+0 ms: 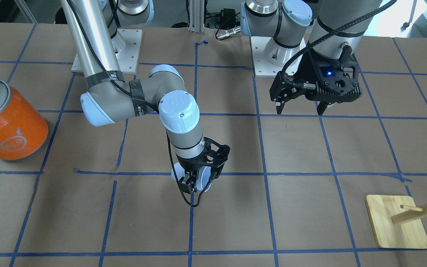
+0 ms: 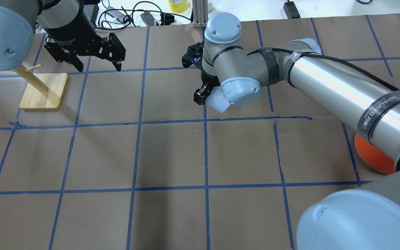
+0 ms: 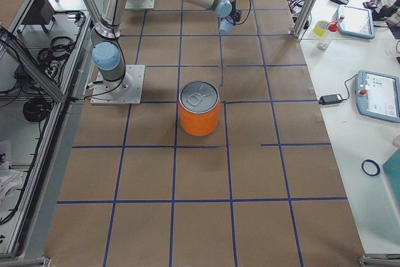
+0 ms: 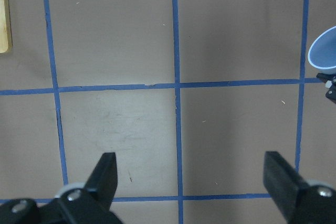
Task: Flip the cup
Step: 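Lift the white cup with the right gripper and carry it toward the left arm, then lay the cup on its side with the right gripper while the left arm reaches in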
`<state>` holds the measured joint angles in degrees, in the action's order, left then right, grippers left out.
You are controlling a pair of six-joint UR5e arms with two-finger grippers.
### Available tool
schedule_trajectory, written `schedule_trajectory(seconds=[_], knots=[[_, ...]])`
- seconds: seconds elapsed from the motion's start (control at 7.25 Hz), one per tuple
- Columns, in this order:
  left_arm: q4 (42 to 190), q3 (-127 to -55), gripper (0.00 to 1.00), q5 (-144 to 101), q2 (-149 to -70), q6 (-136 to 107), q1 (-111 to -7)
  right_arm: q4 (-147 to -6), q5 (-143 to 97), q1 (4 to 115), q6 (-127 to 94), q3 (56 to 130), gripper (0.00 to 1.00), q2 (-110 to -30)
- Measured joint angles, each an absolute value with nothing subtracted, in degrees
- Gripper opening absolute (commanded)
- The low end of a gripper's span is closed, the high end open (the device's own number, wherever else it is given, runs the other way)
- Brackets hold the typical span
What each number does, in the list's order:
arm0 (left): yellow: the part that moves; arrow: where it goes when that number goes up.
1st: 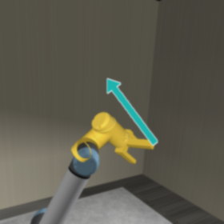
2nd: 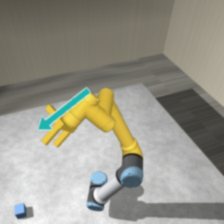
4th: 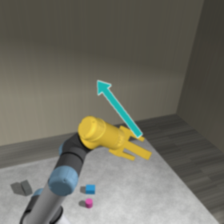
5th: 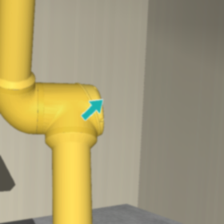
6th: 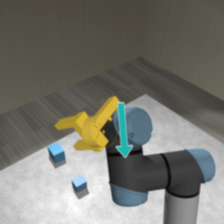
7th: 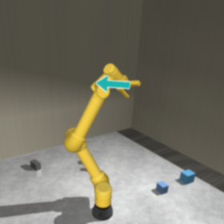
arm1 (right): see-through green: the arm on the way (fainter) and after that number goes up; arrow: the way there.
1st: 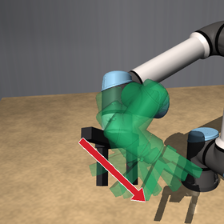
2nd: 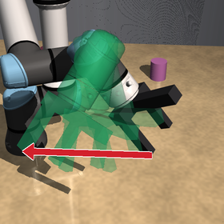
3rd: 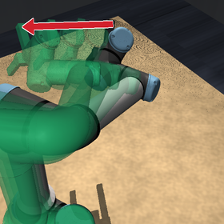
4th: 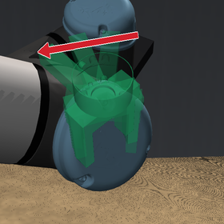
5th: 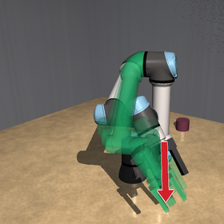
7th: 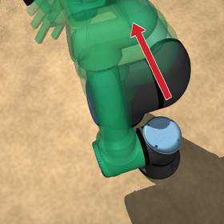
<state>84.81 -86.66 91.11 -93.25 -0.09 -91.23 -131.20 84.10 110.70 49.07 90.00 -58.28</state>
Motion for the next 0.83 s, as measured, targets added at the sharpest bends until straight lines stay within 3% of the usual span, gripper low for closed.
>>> schedule_trajectory(seconds=[0.55, 0.83], knots=[[84.81, -86.66, 1.0, 91.13, -93.25, -0.09, -91.23, -134.17, 81.51, 112.43, 60.03, 89.93, 0.03, -55.61], [84.81, -86.66, 1.0, 91.12, -93.25, -0.09, -91.21, -134.2, 81.46, 112.67, 62.4, 89.99, 0.64, -55.49]])
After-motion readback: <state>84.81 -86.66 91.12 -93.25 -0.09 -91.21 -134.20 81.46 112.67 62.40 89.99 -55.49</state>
